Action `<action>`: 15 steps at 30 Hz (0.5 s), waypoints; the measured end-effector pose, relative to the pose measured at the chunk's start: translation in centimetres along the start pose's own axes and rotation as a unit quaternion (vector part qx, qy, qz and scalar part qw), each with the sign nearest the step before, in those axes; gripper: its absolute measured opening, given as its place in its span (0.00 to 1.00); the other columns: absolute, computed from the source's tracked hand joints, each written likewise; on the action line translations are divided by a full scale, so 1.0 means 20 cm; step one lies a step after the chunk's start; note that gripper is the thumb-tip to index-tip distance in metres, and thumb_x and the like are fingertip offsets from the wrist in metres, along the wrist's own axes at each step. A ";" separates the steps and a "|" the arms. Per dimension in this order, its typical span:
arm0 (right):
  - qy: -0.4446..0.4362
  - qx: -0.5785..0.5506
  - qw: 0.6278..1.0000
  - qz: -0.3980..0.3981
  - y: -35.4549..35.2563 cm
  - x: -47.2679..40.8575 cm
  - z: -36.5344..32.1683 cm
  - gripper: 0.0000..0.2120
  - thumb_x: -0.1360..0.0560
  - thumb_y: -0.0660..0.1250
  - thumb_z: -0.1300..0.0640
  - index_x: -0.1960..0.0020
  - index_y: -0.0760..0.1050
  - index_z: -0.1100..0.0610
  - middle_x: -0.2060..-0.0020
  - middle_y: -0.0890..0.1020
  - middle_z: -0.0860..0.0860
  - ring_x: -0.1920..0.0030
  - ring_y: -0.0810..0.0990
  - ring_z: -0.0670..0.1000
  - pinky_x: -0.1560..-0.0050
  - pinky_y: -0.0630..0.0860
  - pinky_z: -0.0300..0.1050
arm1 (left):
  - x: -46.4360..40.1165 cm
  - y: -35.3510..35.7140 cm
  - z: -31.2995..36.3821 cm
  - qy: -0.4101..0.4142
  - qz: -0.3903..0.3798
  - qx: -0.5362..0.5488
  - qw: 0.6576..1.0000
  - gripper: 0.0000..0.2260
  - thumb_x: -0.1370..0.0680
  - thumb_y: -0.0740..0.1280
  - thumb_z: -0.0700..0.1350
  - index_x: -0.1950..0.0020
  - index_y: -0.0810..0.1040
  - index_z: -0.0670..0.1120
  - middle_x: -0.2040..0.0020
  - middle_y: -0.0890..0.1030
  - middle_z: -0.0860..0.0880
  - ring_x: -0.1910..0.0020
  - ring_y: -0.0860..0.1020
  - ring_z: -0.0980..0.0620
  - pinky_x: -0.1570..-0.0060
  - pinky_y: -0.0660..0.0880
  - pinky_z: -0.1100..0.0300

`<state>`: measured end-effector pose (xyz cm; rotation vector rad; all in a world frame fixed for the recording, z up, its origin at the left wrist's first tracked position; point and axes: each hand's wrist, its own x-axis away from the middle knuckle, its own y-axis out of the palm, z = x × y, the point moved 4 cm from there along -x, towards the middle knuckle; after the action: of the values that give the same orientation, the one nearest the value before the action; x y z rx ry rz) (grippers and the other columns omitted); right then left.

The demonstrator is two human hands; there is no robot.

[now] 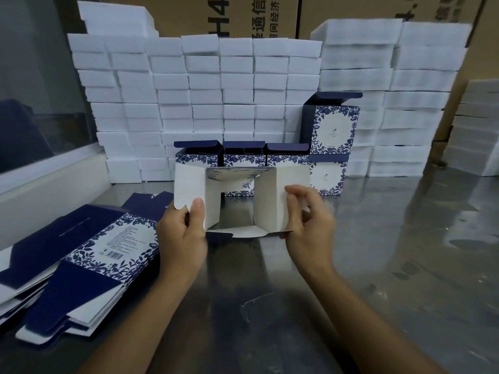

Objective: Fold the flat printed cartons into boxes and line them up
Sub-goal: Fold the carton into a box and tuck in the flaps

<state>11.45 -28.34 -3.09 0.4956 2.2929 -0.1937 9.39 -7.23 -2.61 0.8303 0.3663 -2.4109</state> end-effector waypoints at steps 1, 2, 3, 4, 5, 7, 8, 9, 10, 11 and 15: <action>-0.010 0.013 1.000 -0.009 0.01 0.01 0.01 0.10 0.19 0.60 0.56 0.46 0.78 0.45 0.56 0.80 0.32 0.58 0.81 0.44 0.57 0.78 0.47 | 0.00 -0.01 0.00 -0.004 0.010 -0.003 1.000 0.18 0.23 0.59 0.53 0.71 0.64 0.47 0.72 0.68 0.49 0.71 0.67 0.54 0.70 0.62 0.56; -0.015 0.020 1.000 -0.019 0.01 0.01 0.02 0.12 0.19 0.59 0.57 0.44 0.80 0.48 0.55 0.80 0.31 0.56 0.80 0.41 0.55 0.77 0.42 | -0.01 -0.01 0.00 -0.005 0.019 -0.007 1.000 0.19 0.22 0.59 0.52 0.71 0.63 0.47 0.73 0.67 0.49 0.72 0.65 0.56 0.70 0.61 0.57; -0.008 0.017 0.999 -0.036 0.01 0.02 0.03 0.15 0.19 0.58 0.58 0.42 0.80 0.49 0.55 0.80 0.31 0.55 0.80 0.42 0.55 0.78 0.44 | -0.01 -0.02 -0.01 -0.004 0.030 -0.015 0.999 0.20 0.21 0.60 0.51 0.71 0.62 0.47 0.73 0.66 0.50 0.73 0.65 0.57 0.71 0.60 0.59; 0.008 0.004 0.998 -0.059 0.02 0.03 0.04 0.17 0.20 0.56 0.59 0.41 0.81 0.48 0.54 0.81 0.33 0.56 0.81 0.46 0.58 0.79 0.49 | -0.01 -0.03 -0.01 -0.004 0.044 -0.025 0.999 0.20 0.20 0.61 0.50 0.70 0.62 0.48 0.73 0.66 0.52 0.74 0.66 0.58 0.71 0.59 0.62; 0.020 -0.007 0.996 -0.083 0.02 0.03 0.05 0.21 0.23 0.55 0.61 0.41 0.81 0.45 0.54 0.81 0.34 0.57 0.81 0.49 0.61 0.80 0.52 | -0.01 -0.03 -0.02 -0.008 0.058 -0.034 0.998 0.20 0.18 0.62 0.48 0.69 0.63 0.48 0.73 0.66 0.54 0.73 0.67 0.59 0.71 0.59 0.64; 0.029 -0.021 0.992 -0.125 0.04 0.05 0.05 0.29 0.30 0.53 0.64 0.42 0.79 0.38 0.53 0.82 0.34 0.59 0.82 0.51 0.64 0.80 0.50 | -0.02 -0.04 -0.04 -0.022 0.084 -0.047 0.995 0.17 0.17 0.61 0.46 0.65 0.65 0.45 0.71 0.67 0.55 0.72 0.67 0.58 0.71 0.60 0.67; 0.029 -0.017 0.989 -0.141 0.05 0.05 0.05 0.32 0.33 0.52 0.65 0.42 0.78 0.37 0.52 0.82 0.33 0.57 0.83 0.50 0.62 0.81 0.47 | -0.02 -0.05 -0.04 -0.028 0.092 -0.051 0.994 0.16 0.17 0.61 0.46 0.63 0.66 0.44 0.70 0.67 0.55 0.71 0.67 0.58 0.71 0.60 0.68; 0.026 -0.003 0.988 -0.154 0.06 0.05 0.04 0.34 0.35 0.51 0.66 0.41 0.77 0.36 0.51 0.81 0.31 0.54 0.84 0.48 0.60 0.80 0.42 | -0.03 -0.05 -0.05 -0.032 0.096 -0.053 0.993 0.15 0.17 0.61 0.46 0.63 0.67 0.43 0.70 0.67 0.54 0.71 0.66 0.58 0.72 0.60 0.68; 0.022 0.011 0.985 -0.168 0.07 0.05 0.04 0.36 0.37 0.51 0.66 0.39 0.75 0.36 0.49 0.81 0.30 0.51 0.84 0.46 0.59 0.78 0.38 | -0.03 -0.05 -0.05 -0.035 0.095 -0.052 0.993 0.15 0.17 0.61 0.46 0.62 0.67 0.43 0.70 0.67 0.54 0.71 0.66 0.58 0.72 0.60 0.68; 0.019 0.021 0.983 -0.182 0.08 0.05 0.05 0.37 0.36 0.52 0.66 0.37 0.74 0.36 0.47 0.80 0.30 0.48 0.83 0.46 0.58 0.77 0.36 | -0.03 -0.05 -0.06 -0.037 0.093 -0.051 0.994 0.15 0.17 0.60 0.46 0.62 0.68 0.43 0.70 0.67 0.54 0.70 0.66 0.58 0.72 0.60 0.68; 0.039 0.028 0.968 -0.245 0.11 0.09 0.07 0.32 0.30 0.63 0.61 0.35 0.71 0.30 0.42 0.73 0.23 0.41 0.80 0.46 0.51 0.80 0.43 | -0.03 -0.04 -0.07 -0.038 0.078 -0.053 0.995 0.14 0.17 0.61 0.47 0.61 0.70 0.42 0.68 0.70 0.53 0.68 0.70 0.54 0.69 0.63 0.61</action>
<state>12.10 -26.29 -5.32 -0.0494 2.4572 -0.4899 9.93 -5.80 -3.29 0.6924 0.3822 -2.2501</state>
